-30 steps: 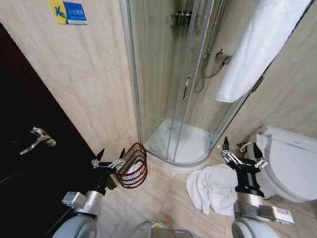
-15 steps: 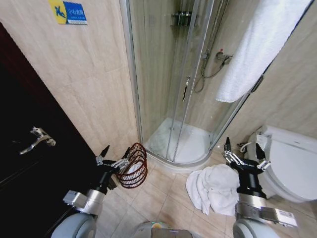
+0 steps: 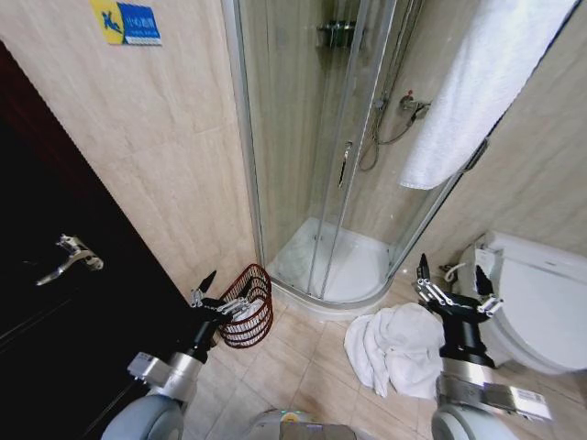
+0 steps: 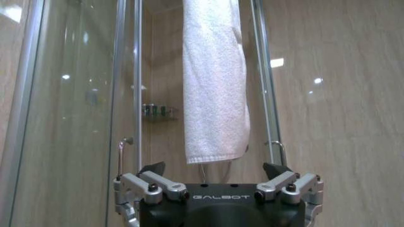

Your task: Discard the used towel into the hamper.

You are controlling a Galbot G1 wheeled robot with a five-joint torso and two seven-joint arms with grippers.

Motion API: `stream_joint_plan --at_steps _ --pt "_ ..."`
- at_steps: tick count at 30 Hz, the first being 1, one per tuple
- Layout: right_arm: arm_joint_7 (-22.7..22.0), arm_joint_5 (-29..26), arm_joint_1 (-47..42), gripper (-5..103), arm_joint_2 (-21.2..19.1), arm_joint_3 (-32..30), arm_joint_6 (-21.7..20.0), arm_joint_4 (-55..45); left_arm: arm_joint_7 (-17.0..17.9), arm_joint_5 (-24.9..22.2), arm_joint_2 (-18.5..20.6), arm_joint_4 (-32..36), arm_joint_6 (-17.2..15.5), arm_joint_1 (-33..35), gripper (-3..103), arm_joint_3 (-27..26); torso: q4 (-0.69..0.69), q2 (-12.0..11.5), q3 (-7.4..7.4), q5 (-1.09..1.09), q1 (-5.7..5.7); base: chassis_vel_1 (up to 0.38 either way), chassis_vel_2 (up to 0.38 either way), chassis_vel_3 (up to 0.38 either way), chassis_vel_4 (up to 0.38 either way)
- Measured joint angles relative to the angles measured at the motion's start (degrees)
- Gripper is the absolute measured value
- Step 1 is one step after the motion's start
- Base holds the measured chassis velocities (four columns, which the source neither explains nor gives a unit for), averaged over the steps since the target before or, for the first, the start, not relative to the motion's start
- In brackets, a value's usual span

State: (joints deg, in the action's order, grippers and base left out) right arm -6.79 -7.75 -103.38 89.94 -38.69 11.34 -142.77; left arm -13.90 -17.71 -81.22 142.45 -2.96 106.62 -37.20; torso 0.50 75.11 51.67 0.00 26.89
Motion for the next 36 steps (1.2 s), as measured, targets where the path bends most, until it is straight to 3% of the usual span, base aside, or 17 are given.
stream_joint_plan --at_steps 7,9,11,12,14,15,18,22,30,36 --pt "0.0 0.0 0.0 100 0.0 0.0 0.0 0.0 -1.7 0.7 0.4 -0.1 -1.1 -0.1 100 -0.4 0.00 0.0 0.00 0.00 0.00 0.000 0.000 0.000 0.000" --pt "-0.1 0.0 0.0 100 0.0 -0.1 0.0 0.1 -4.3 0.9 0.8 -0.3 -1.2 -0.4 100 -0.9 0.00 0.0 0.00 0.00 0.00 0.000 0.000 0.000 0.000" --pt "-0.1 0.0 0.1 100 0.0 0.0 0.0 0.1 -4.8 0.9 1.0 -0.4 -1.1 -0.6 100 -1.1 0.00 0.0 0.00 0.00 0.00 0.000 0.000 0.000 0.000" --pt "-0.2 0.0 0.1 100 0.0 0.0 0.0 0.2 -4.5 0.9 1.1 -0.4 -1.0 -0.7 100 -1.2 0.00 0.0 0.00 0.00 0.00 0.000 0.000 0.000 0.000" --pt "-0.3 0.3 0.0 100 0.0 0.1 0.1 0.1 -0.1 1.5 0.9 -0.4 -0.6 -0.8 101 -1.0 0.01 0.0 0.00 0.00 0.00 0.000 0.000 0.000 0.000" --pt "-0.3 0.3 0.0 100 0.0 0.1 0.1 0.1 -0.1 1.5 0.9 -0.4 -0.6 -0.8 101 -1.0 0.01 0.0 0.00 0.00 0.00 0.000 0.000 0.000 0.000" --pt "-0.4 0.4 -0.4 100 0.0 0.1 0.2 -0.1 5.9 4.4 -0.2 0.5 -0.9 -0.8 99 -0.4 0.00 0.0 0.00 0.00 0.00 0.000 0.000 0.000 0.000" --pt "-0.6 0.8 -0.5 100 0.2 0.1 0.3 -0.2 8.4 5.8 -0.4 0.7 -1.1 -0.5 98 -0.2 0.00 0.0 0.00 0.00 0.00 0.000 0.000 0.000 0.000" --pt "-0.6 1.0 -0.6 100 0.3 0.4 0.4 -0.2 9.1 5.1 -0.8 0.7 -1.4 -0.2 98 0.1 0.00 0.0 0.00 0.00 0.00 0.000 0.000 0.000 0.000" --pt "-0.7 0.8 -0.3 100 -0.2 0.4 0.3 -0.2 7.5 4.4 -1.3 0.8 -2.1 0.4 98 0.7 0.00 0.0 0.00 0.00 0.00 0.000 0.000 0.000 0.000"
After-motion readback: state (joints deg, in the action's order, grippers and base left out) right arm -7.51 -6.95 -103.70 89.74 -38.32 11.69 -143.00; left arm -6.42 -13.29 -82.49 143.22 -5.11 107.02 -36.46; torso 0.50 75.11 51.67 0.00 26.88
